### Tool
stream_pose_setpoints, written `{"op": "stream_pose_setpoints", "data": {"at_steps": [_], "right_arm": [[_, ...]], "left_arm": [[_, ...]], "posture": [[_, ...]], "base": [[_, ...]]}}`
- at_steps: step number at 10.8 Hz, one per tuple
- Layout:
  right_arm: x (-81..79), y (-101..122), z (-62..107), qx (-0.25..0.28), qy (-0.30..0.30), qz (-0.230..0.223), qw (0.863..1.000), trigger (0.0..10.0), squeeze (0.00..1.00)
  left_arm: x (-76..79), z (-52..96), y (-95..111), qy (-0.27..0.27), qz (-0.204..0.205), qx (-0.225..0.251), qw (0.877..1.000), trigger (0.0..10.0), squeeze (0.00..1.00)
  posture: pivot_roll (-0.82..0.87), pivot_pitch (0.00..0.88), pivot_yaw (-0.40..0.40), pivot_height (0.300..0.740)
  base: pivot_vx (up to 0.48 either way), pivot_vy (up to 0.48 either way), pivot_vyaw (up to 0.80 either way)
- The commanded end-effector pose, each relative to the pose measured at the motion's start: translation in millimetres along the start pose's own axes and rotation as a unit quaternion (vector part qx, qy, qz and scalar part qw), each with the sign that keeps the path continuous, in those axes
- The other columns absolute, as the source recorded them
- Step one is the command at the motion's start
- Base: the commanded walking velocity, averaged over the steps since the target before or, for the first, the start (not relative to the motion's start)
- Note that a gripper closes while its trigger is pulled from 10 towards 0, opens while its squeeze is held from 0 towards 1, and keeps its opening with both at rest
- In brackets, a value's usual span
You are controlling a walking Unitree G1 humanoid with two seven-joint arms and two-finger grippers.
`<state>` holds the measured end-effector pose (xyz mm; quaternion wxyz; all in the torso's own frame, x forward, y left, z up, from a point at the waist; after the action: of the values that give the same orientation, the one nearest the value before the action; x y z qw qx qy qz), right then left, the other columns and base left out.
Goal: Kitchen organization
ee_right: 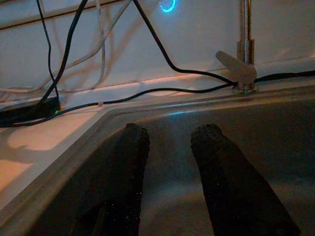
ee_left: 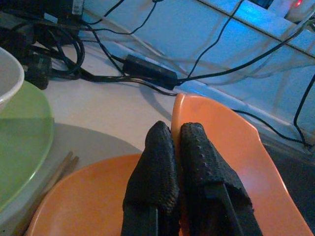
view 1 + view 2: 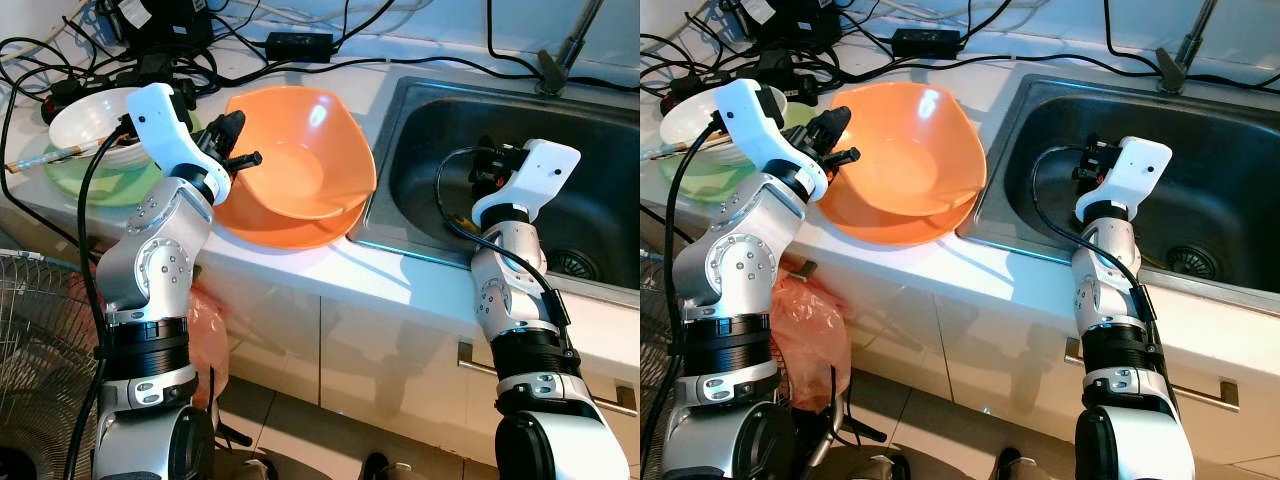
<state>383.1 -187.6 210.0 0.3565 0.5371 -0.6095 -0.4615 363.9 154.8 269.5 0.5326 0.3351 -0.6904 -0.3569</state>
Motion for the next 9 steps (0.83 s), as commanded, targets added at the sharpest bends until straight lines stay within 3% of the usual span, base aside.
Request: {"op": "stream_pose_setpoints", "data": {"at_steps": [1, 5, 7, 8, 9], "right_arm": [[0.1, -10, 4.4, -0.018, 0.001, -0.001, 1.0, 10.0, 0.0], [0.5, -10, 4.4, -0.017, 0.001, -0.001, 1.0, 10.0, 0.0], [0.1, -10, 4.7, -0.018, 0.001, -0.003, 1.0, 10.0, 0.0], [0.4, -10, 4.7, -0.017, 0.001, -0.004, 1.0, 10.0, 0.0], [0.5, -10, 4.7, -0.018, 0.001, -0.004, 1.0, 10.0, 0.0]], "left_arm": [[-5.4, 1.1, 0, 0.01, -0.006, -0.001, 1.0, 0.0, 0.0], [2.4, 2.1, 8, -0.015, 0.022, 0.033, 0.999, 0.0, 0.0], [18.1, 6.1, 22, -0.059, 0.061, 0.088, 0.993, 0.3, 0.0], [23.8, 7.7, 26, -0.074, 0.068, 0.103, 0.99, 10.0, 0.0], [25.4, 8.1, 28, -0.079, 0.076, 0.111, 0.988, 10.0, 0.0]], "posture": [[0.12, 0.17, 0.042, 0.74], [0.12, 0.169, 0.042, 0.74], [0.12, 0.171, 0.041, 0.74], [0.12, 0.171, 0.041, 0.74], [0.12, 0.169, 0.041, 0.74]], "base": [[0.0, 0.0, 0.0], [0.0, 0.0, 0.0], [0.0, 0.0, 0.0], [0.0, 0.0, 0.0], [0.0, 0.0, 0.0]]}}
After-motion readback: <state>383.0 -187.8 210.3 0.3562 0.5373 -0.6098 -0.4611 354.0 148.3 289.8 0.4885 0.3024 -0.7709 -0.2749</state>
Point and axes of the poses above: a point about 5 cm out from each wrist's last joint towards the gripper, its own z axis pointing back from the gripper into the wrist, its own y axis along the axis of the wrist's last joint, x = y × z, the point moved 1 cm from there along -z, pointing out of the wrist towards the gripper, and after that the axes turned 8 degrees about z, right-handed, at the moved point
